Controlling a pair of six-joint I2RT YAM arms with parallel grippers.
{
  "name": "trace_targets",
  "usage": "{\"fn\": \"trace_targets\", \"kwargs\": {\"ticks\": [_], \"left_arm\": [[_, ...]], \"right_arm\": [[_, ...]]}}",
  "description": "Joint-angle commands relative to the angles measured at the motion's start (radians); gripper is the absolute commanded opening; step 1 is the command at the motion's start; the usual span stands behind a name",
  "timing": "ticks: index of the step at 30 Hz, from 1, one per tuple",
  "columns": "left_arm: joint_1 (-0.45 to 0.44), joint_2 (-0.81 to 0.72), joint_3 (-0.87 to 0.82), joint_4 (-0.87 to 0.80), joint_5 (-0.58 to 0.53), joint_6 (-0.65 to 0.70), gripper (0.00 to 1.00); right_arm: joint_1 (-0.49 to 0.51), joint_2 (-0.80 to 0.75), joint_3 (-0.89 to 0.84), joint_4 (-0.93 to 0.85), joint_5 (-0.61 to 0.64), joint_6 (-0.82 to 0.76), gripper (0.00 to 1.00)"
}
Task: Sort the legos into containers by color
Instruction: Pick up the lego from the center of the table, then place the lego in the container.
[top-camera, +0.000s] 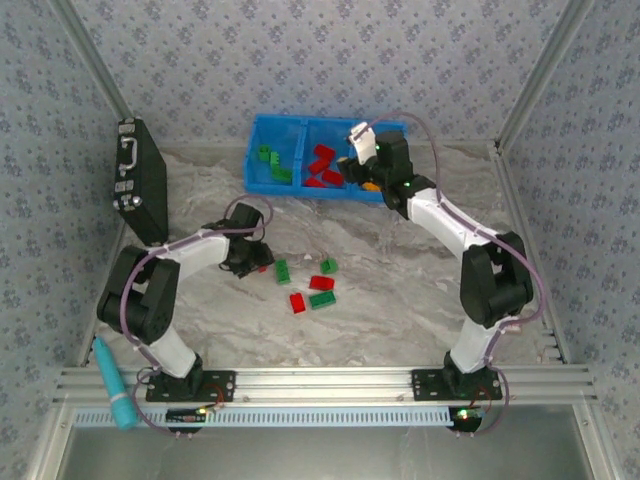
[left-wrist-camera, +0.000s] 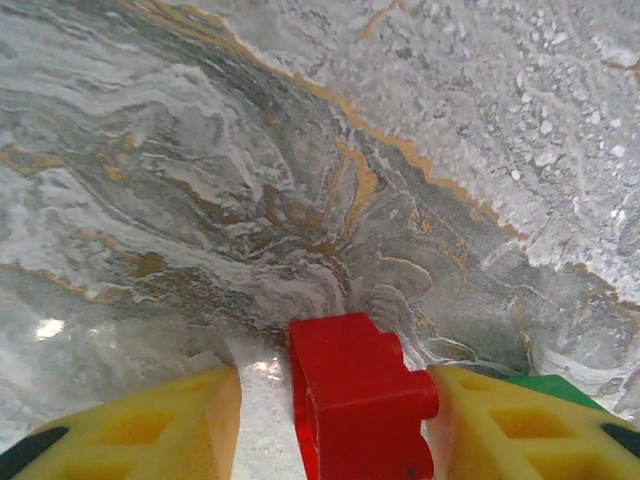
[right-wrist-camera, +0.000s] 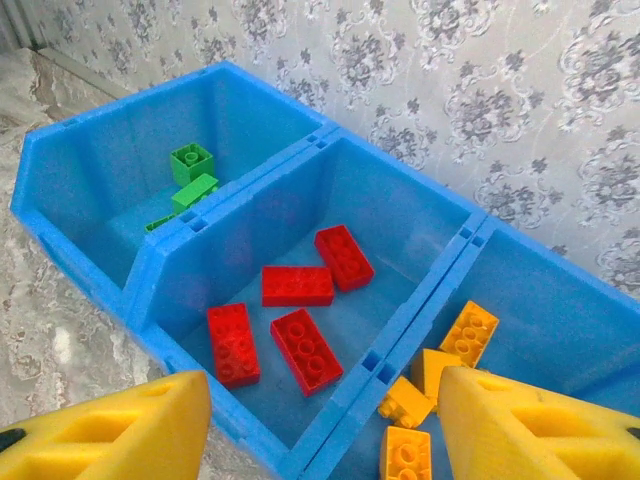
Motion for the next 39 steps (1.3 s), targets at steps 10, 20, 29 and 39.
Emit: {"fn": "trace_targets", "kwargs": {"ticks": [10, 20, 29, 39], "left_arm": [[-0.038, 0.005, 0.031, -0.056, -0.039, -0.021, 0.27], [-0.029, 0.000, 0.200, -0.206, -0.021, 0.070, 0.21], [-0.036, 0.093, 0.590, -0.243, 0.018, 0.116, 0.21], [-0.099, 0.585, 1.295, -0.296, 0.133, 0.170, 0.21]], "right_arm": [[-0.014, -0.132, -0.139, -0.025, -0.026, 0.064, 0.64], [-0.003, -0.259, -0.322, -0.081, -0.043, 0.183, 0.65], [0.055, -0.382, -0.496, -0.188, -0.024, 0.313, 0.65], [0.122, -0.656, -0.569, -0.414, 0.042, 0.419, 0.66]]}}
